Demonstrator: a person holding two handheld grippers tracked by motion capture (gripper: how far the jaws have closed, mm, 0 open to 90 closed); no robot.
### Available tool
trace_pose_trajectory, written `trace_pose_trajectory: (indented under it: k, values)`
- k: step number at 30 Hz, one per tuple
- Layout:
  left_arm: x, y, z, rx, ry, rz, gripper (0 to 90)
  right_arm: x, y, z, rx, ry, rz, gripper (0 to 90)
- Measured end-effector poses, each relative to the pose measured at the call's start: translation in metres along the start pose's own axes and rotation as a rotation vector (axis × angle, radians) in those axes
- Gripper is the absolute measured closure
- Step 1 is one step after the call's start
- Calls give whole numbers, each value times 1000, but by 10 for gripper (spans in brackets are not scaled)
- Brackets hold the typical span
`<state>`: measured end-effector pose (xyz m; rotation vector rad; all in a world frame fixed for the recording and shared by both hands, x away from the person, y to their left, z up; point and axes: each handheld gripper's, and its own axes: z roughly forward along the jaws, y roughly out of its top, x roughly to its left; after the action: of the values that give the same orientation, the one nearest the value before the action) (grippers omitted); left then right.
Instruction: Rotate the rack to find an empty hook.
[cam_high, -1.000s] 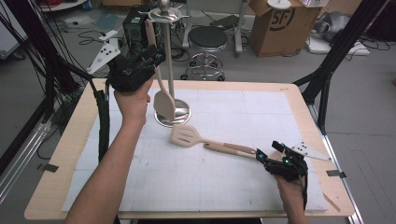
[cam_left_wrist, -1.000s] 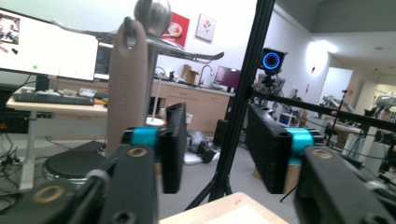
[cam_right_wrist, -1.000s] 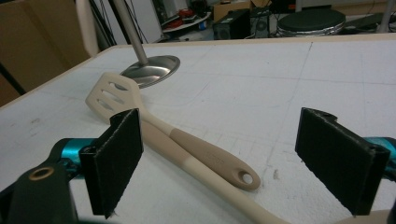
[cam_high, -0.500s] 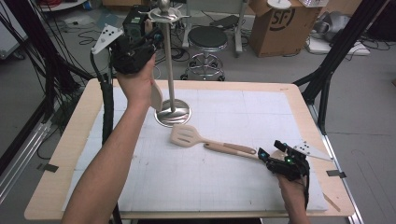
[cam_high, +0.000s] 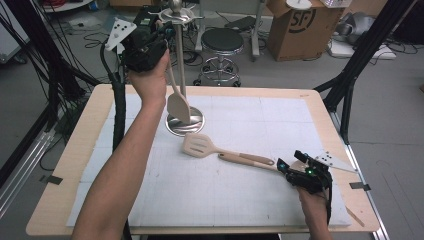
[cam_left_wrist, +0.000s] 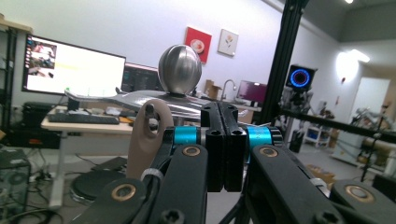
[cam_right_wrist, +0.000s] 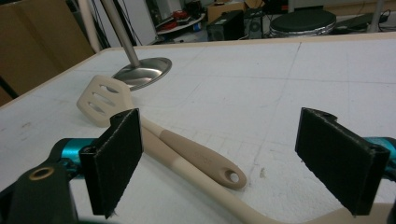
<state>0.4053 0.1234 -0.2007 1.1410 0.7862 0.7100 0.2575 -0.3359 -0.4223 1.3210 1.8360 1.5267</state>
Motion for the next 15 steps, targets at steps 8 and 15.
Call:
trace_pose_trajectory:
  k: [8, 15]
  values:
    - [9, 1, 0, -20, 43, -35, 896, -1, 0, -1, 1, 1, 2, 142]
    - [26, 0, 1, -47, 42, -75, 896, -1, -1, 0, 2, 0, 1, 142]
